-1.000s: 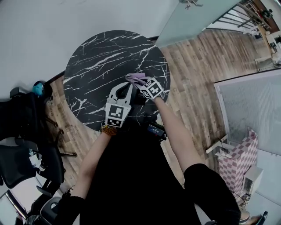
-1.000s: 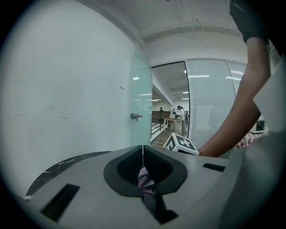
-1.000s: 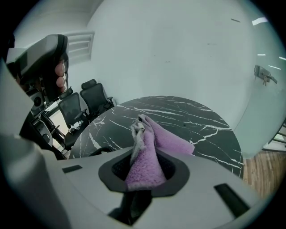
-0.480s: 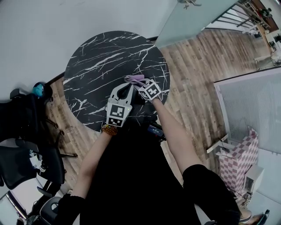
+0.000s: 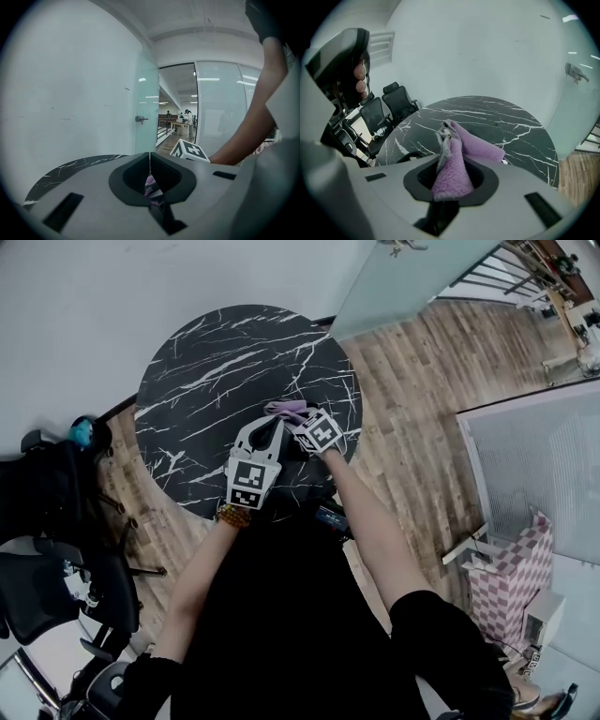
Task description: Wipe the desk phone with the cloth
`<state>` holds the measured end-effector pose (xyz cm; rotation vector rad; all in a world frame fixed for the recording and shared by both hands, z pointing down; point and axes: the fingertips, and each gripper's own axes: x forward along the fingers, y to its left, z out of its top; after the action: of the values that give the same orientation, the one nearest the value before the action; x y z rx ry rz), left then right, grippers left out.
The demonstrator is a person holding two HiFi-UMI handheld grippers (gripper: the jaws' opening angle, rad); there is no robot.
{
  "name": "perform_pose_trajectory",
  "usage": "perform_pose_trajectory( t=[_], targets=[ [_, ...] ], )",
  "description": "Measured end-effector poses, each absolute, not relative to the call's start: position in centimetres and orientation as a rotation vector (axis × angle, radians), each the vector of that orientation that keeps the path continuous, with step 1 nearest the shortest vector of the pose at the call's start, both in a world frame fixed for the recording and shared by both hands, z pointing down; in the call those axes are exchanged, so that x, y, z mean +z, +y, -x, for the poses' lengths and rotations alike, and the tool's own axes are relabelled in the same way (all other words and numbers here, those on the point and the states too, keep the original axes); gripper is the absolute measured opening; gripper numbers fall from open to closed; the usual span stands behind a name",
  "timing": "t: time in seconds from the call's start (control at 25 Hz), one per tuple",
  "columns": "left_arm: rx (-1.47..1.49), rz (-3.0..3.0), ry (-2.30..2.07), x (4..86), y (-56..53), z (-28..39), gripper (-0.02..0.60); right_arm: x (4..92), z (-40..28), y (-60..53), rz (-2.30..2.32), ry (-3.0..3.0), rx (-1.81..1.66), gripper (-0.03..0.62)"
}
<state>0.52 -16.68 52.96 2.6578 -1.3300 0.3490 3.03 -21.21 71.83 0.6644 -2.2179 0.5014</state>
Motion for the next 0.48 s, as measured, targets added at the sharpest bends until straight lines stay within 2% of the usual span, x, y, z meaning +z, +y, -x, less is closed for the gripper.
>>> perform_pose_trajectory(
  t=[0.48],
  targets=[
    [0.365,-2.655,-1.344,53.1,-16.0,0.8,0.02,71.9,-2.9,-20.9,-0.692,-2.21,0.536,0.078]
  ],
)
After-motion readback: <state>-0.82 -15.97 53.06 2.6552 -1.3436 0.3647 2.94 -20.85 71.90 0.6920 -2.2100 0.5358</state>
